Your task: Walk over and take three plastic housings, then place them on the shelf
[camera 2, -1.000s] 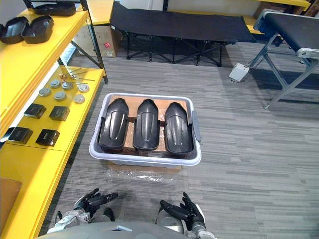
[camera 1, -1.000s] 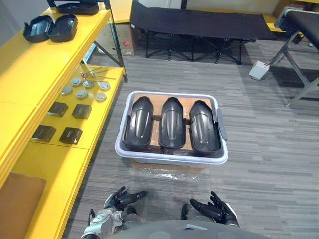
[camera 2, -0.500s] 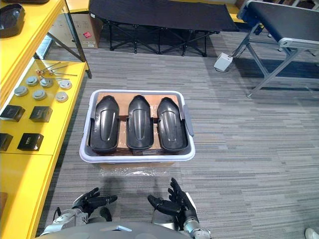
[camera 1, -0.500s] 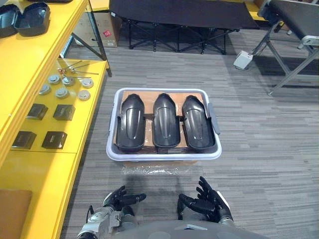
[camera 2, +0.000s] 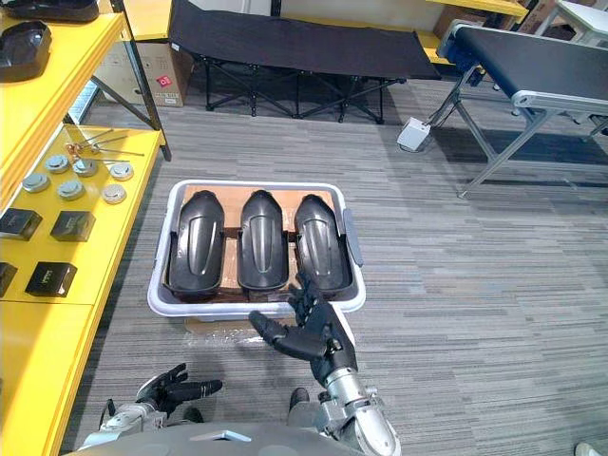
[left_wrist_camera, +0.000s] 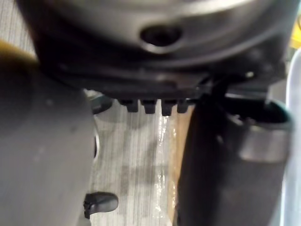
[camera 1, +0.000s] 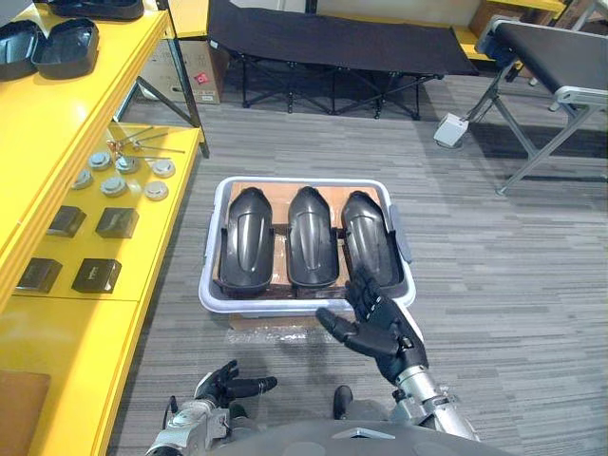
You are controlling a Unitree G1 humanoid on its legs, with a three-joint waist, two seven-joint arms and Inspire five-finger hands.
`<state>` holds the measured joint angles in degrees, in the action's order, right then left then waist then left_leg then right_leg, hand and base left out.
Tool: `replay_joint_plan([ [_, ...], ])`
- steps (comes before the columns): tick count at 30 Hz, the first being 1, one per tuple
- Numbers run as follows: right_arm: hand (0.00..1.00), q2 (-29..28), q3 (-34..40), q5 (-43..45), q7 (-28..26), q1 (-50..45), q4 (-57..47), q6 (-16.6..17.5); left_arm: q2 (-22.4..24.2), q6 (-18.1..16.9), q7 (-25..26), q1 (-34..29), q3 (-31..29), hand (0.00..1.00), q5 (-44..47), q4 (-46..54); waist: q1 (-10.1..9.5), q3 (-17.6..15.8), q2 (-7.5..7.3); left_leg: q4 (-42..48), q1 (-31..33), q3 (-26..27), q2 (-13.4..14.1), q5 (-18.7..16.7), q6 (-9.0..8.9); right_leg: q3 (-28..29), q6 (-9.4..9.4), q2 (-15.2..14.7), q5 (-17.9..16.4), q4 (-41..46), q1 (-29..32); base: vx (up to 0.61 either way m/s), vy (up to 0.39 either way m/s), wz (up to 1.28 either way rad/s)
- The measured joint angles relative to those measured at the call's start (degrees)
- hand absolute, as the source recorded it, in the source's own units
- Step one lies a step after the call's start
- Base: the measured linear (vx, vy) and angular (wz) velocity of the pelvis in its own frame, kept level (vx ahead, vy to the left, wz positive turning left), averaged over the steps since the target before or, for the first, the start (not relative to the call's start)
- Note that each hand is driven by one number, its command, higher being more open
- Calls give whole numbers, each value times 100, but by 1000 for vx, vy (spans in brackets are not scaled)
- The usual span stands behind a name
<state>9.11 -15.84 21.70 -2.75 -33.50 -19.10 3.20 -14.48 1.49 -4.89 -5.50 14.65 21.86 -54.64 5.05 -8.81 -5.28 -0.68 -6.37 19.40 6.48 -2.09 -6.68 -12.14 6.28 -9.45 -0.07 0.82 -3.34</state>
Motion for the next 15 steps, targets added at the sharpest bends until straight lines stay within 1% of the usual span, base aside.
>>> replay_joint_plan([
  [2, 100, 0, 107, -3, 232, 137, -32, -72, 1, 3, -7, -11, -19, 100, -1, 2, -3, 5, 10, -14, -8, 1, -1, 2, 0, -1, 1, 2, 0, -1, -2, 0, 0, 0],
  [4, 100, 0, 344, -3, 698, 341, -14, -255, 20, 5, -39, -41, -163, 100, 0, 14, -21, 4, 18, -37, -6, -5, -6, 12, 1, -8, 4, 2, 3, -3, 4, 0, 0, 0],
  [7, 100, 4, 768, -3, 1233, 658, 195, -295, 28, -1, -61, -87, -248, 100, -2, 33, -33, -17, 53, -37, 32, -11, -12, 14, 4, -9, 27, -1, 28, -11, 35, 0, 0, 0],
  [8, 100, 4, 1044, -4, 1489, 858, 349, -295, 42, -14, -85, -89, -296, 100, -7, 43, -36, -53, 105, -27, 108, -20, -20, 22, 16, -11, 35, -8, 57, -24, 92, 0, 0, 0],
  [9, 100, 6, 1212, -3, 1606, 977, 427, -295, 57, -17, -106, -89, -352, 100, -22, 72, -45, -65, 90, -24, 156, -22, -28, 29, 26, -11, 37, -16, 72, -24, 133, -28, 14, 4],
  [10, 100, 15, 1617, -4, 1803, 1255, 611, -294, 83, -31, -136, -89, -442, 100, -87, 126, -64, -130, 106, 12, 303, -35, -41, 43, 50, -8, 39, -35, 117, -25, 256, -47, 20, 5],
  [11, 100, 37, 2049, -4, 1998, 1576, 817, -291, 108, -101, -165, -75, -525, 100, -178, 216, -80, -264, 138, 83, 459, -60, -49, 53, 68, -8, 30, -53, 180, -26, 378, -49, 20, 6],
  [12, 100, 65, 2262, -6, 2099, 1741, 946, -289, 126, -146, -168, -72, -576, 100, -195, 264, -93, -355, 153, 113, 541, -68, -51, 58, 78, -7, 21, -59, 212, -26, 443, -73, 18, 5],
  [13, 100, 190, 2581, -8, 2280, 2056, 1213, -288, 131, -174, -170, -65, -657, 100, -194, 350, -133, -529, 173, 191, 690, -87, -50, 62, 94, -10, 25, -68, 255, -36, 543, -81, 7, 5],
  [14, 100, 294, 2768, -10, 2395, 2239, 1402, -289, 118, -237, -171, -41, -683, 100, -195, 371, -168, -629, 180, 260, 801, -112, -46, 65, 97, -13, 24, -70, 283, -62, 607, -108, -16, 12],
  [15, 100, 450, 2945, -21, 2512, 2457, 1688, -287, 121, -267, -183, -7, -811, 100, -186, 401, -186, -797, 191, 356, 952, -174, -27, 67, 100, -31, 14, -61, 309, -92, 665, -81, -28, 14],
])
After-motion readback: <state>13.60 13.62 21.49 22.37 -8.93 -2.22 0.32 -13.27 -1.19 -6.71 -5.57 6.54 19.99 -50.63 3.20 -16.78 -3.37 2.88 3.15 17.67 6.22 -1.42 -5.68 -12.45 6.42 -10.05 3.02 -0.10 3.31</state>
